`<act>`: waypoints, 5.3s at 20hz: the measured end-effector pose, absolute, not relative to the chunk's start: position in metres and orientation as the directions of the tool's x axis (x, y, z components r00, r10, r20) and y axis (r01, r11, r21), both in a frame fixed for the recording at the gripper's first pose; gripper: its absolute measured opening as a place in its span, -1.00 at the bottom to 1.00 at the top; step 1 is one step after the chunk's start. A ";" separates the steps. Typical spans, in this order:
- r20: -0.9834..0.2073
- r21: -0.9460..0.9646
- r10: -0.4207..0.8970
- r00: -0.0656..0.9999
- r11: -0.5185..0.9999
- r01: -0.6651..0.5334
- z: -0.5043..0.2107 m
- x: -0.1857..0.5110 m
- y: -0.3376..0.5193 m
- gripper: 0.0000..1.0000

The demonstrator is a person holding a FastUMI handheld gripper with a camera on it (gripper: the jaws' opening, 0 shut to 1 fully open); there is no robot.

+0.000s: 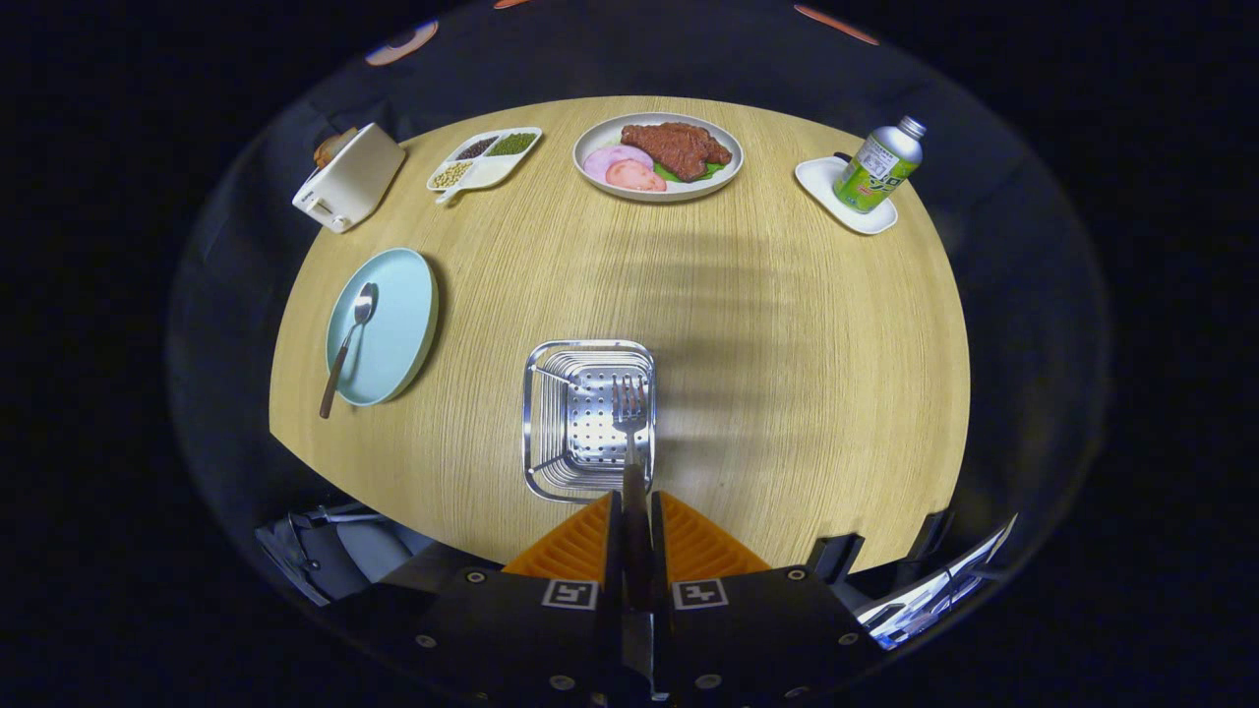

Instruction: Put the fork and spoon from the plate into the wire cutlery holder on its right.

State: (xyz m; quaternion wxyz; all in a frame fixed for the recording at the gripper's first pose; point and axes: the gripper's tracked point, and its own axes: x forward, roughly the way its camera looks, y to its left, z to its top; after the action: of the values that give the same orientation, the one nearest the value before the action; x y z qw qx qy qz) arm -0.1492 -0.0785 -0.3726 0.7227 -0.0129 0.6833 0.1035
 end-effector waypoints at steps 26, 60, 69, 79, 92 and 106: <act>-0.061 0.135 0.105 0.993 0.986 -0.096 -0.057 0.035 0.000 0.94; -0.918 0.172 0.262 0.299 0.940 -0.293 -0.388 -0.114 0.265 0.76; -0.972 0.142 0.190 0.137 0.944 -0.299 -0.432 -0.126 0.265 0.23; -0.989 0.148 0.149 -0.015 0.954 -0.262 -0.448 -0.138 0.259 -0.74; -0.931 0.314 0.341 0.129 0.930 -0.189 -0.413 -0.101 0.255 -0.90; -0.925 0.262 0.272 0.265 0.962 -0.072 -0.346 -0.108 0.090 -0.90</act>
State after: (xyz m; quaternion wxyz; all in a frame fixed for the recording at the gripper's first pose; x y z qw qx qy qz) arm -0.1081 0.0905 -0.3459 0.7909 0.0838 0.5964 0.1088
